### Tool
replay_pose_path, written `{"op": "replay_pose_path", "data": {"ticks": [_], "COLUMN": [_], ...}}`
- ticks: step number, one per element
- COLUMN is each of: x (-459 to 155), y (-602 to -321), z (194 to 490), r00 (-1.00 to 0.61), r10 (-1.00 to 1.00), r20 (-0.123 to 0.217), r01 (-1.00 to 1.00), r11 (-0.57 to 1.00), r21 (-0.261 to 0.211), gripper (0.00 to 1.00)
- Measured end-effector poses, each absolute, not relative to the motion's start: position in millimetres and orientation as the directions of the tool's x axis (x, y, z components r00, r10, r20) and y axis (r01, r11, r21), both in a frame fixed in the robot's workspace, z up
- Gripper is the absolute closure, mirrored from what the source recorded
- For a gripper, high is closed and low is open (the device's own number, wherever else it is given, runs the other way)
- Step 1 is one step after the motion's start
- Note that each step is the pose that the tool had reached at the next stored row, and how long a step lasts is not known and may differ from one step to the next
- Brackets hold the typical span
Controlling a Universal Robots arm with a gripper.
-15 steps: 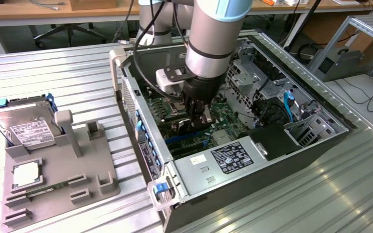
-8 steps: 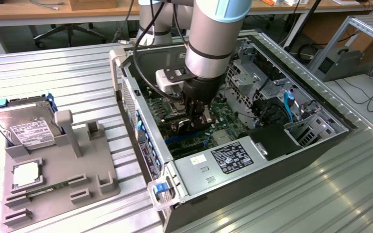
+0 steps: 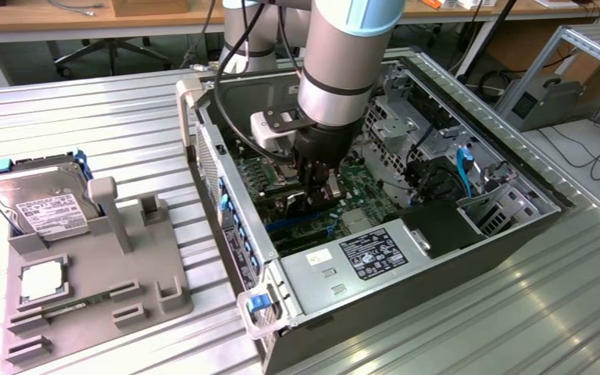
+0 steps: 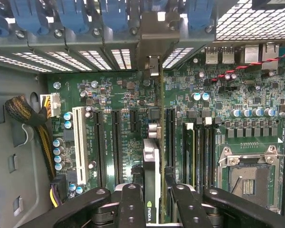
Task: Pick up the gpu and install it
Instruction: 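Insert the gpu into the slot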
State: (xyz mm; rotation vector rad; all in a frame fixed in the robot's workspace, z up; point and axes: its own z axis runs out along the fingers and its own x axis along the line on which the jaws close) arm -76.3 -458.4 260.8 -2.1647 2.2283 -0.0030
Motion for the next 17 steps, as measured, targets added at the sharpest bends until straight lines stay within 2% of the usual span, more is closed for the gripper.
{"op": "replay_pose_path", "data": {"ticks": [17], "x": [-76.3], "y": [-458.5], "z": [260.7], "r00": [-0.015], "r10": [-1.000], "r20": [-0.023], "r01": [-1.000], "r11": [0.016], "r21": [-0.026], "gripper": [0.73]}}
